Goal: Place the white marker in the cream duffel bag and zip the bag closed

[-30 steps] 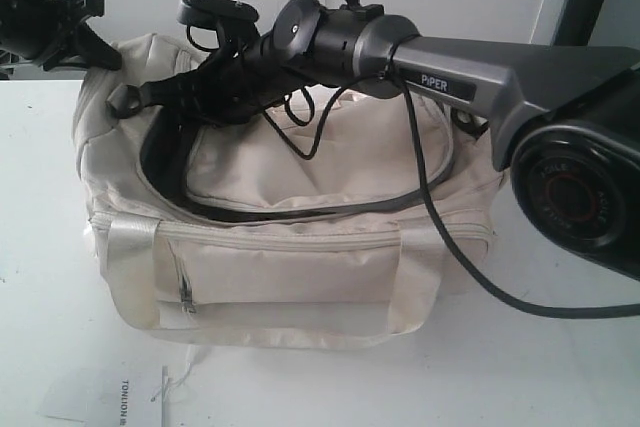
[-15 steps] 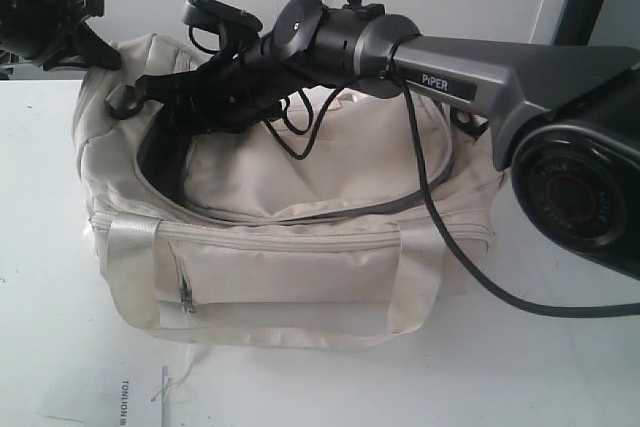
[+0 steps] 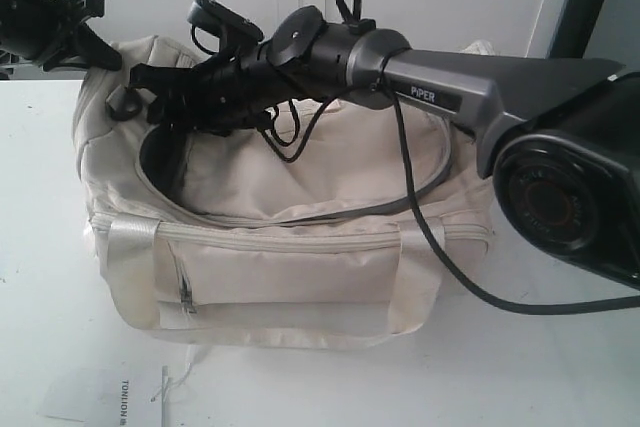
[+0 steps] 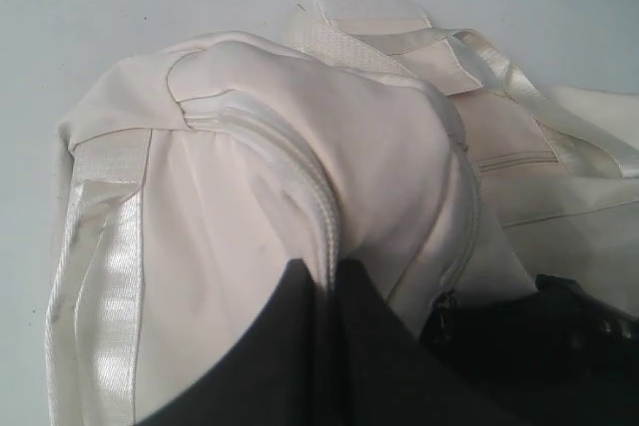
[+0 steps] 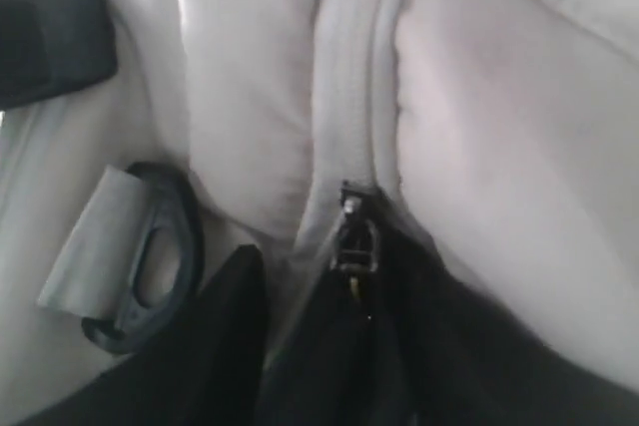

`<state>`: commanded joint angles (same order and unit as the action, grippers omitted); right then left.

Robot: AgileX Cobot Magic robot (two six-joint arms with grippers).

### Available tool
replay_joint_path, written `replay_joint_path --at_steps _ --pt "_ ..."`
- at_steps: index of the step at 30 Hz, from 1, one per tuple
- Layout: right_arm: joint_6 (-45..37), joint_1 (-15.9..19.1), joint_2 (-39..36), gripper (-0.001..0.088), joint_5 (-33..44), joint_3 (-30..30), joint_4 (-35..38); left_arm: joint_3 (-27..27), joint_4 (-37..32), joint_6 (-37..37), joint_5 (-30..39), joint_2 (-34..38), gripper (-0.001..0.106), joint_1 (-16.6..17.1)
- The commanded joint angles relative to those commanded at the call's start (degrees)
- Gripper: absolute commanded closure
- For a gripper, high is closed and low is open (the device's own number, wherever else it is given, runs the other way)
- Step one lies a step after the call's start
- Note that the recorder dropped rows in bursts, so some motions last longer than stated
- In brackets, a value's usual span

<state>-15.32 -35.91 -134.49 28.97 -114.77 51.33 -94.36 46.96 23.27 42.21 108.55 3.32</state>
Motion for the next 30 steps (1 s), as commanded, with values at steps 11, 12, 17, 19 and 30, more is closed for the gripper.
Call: replay_joint_path --at_steps 11,12,17,19,30 --pt "-4.9 0.7 1.5 0.0536 4.5 0.0 -1.1 0.6 0.1 0.9 -0.3 0.1 0.105 0.0" --pt "-6.0 0.7 1.9 0.0536 5.6 0.0 -1.8 0.6 0.1 0.9 -0.3 0.1 0.105 0.0" --pt "-13.4 0.7 3.0 0.0534 9.4 0.0 -6.0 0.6 0.1 0.9 -0.4 0.1 0.105 0.0" --pt "-16.9 0.7 3.0 0.0536 9.7 0.0 -6.0 0.6 0.1 0.9 -0.3 0.1 0.105 0.0" --pt "-22.0 0.4 2.5 0.0536 6.7 0.0 -6.8 0.6 0.1 0.9 -0.5 0.1 0.105 0.0"
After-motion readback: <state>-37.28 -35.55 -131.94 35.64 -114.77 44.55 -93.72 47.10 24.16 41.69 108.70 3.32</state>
